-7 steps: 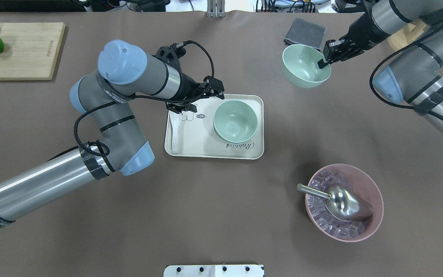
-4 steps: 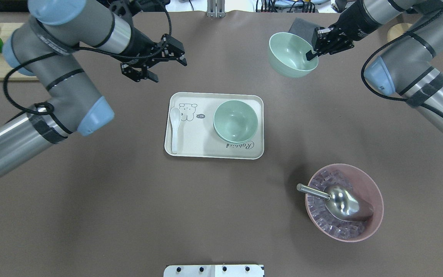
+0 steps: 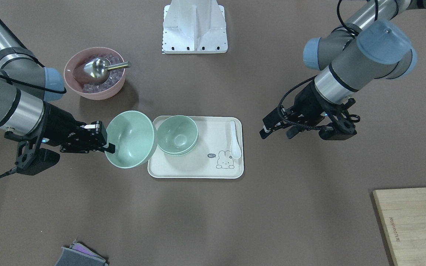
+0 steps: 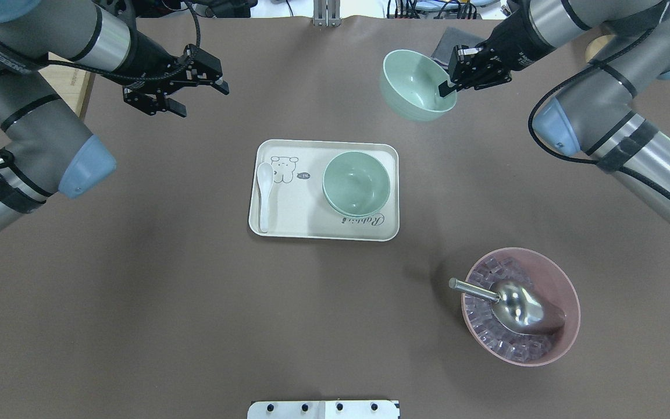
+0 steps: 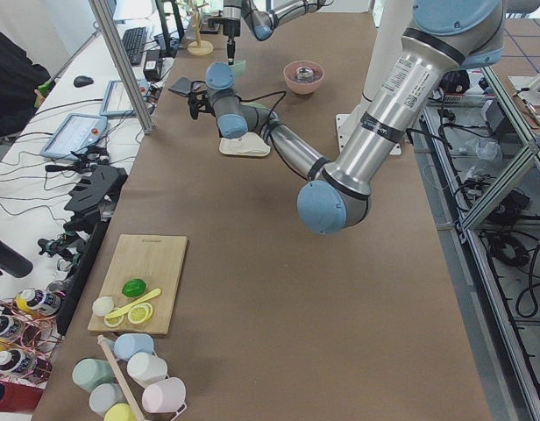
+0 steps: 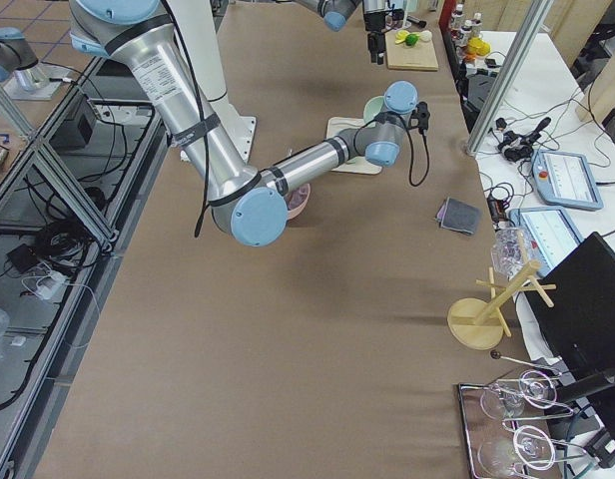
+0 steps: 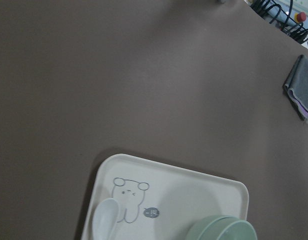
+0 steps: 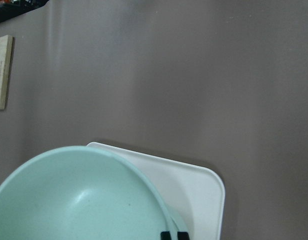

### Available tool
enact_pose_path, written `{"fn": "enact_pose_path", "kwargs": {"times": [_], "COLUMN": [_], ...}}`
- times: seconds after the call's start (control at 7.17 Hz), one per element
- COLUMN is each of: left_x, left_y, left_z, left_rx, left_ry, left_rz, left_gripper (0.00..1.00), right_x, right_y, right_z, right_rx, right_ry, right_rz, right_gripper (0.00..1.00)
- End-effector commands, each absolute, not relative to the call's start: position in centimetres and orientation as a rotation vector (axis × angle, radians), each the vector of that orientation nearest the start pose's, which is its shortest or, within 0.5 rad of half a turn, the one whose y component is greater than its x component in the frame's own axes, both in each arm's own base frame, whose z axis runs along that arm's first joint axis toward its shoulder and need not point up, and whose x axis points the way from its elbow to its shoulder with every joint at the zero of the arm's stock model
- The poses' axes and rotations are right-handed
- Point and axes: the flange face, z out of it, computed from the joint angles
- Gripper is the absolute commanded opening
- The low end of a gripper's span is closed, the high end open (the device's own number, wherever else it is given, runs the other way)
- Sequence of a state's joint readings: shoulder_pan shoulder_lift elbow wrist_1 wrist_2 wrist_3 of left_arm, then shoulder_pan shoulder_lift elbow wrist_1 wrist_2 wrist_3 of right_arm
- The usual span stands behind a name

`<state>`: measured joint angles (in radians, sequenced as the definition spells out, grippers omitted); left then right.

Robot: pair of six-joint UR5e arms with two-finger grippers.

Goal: Stack green bowls together

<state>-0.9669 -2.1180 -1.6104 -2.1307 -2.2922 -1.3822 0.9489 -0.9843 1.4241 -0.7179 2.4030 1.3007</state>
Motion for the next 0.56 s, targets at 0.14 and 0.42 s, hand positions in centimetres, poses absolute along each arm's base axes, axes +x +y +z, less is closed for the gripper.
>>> {"fn": "enact_pose_path", "kwargs": {"times": [0.14,0.42], "left_x": [30.9,31.0], "left_y": [-58.4,-58.4], "left_z": [25.2,25.2], "left_rx": [0.063,0.062], "left_ry": [1.256,1.256], "left_rz": [-0.271,-0.270], "left_gripper": [0.98,0.98], "right_x": [-42.1,-41.7], "right_y": [-53.7,-52.9], "right_z": [28.7,30.8], "right_rx": [-0.005,-0.009], "right_ry": [-1.436,-1.432], "right_rz": [0.269,0.271], "right_gripper": [0.00,0.00]}}
